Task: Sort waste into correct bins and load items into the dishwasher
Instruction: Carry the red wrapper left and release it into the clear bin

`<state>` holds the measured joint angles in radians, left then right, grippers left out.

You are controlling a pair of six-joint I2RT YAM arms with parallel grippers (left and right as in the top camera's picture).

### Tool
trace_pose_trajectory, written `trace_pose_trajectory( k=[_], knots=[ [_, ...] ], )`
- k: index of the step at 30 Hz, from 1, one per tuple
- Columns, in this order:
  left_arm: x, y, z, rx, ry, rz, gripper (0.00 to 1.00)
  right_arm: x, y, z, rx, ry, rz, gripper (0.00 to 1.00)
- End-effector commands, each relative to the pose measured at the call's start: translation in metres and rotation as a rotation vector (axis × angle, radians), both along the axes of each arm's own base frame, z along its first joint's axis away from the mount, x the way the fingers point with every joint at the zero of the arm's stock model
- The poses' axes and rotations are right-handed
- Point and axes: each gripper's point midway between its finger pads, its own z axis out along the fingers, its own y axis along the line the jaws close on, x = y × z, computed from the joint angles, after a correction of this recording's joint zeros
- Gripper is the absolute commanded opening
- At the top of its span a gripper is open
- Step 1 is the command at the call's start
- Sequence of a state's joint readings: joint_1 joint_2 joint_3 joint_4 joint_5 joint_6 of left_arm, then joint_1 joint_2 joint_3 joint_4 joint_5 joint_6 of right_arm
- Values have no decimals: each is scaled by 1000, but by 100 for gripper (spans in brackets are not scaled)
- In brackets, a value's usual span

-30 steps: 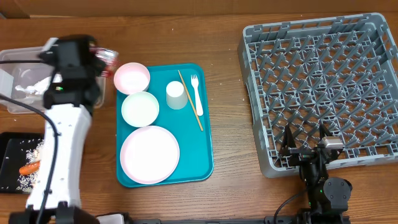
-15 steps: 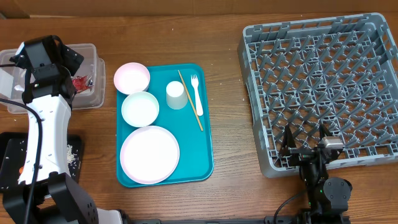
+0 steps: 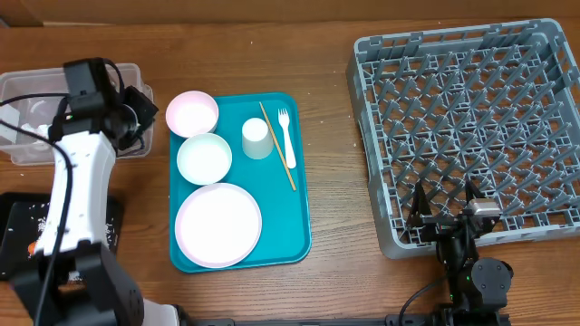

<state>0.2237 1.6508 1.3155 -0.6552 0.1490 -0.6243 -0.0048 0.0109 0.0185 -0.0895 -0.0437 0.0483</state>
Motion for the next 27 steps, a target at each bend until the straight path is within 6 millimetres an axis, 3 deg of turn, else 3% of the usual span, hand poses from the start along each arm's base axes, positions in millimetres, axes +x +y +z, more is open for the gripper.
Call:
trace_pose_trajectory(
  k=[1,4,8,15,22,27],
  knots=[
    [1,13,-10,71,37,20,4,0,0,-2,-4,-5,-4,100],
    [-4,31,-12,160,64,78,4,0,0,-2,-4,-5,-4,100],
    [-6,41,-11,210,73,108,4,0,0,-2,-4,-5,-4,100],
    [-7,43,-13,219,83,113,4,0,0,-2,-4,-5,-4,100],
    [-7,44,-40,223,150,86,4,0,0,-2,-4,-5,-4,100],
    [-3,54,-39,261,137,113,4,0,0,-2,-4,-5,-4,100]
  ],
)
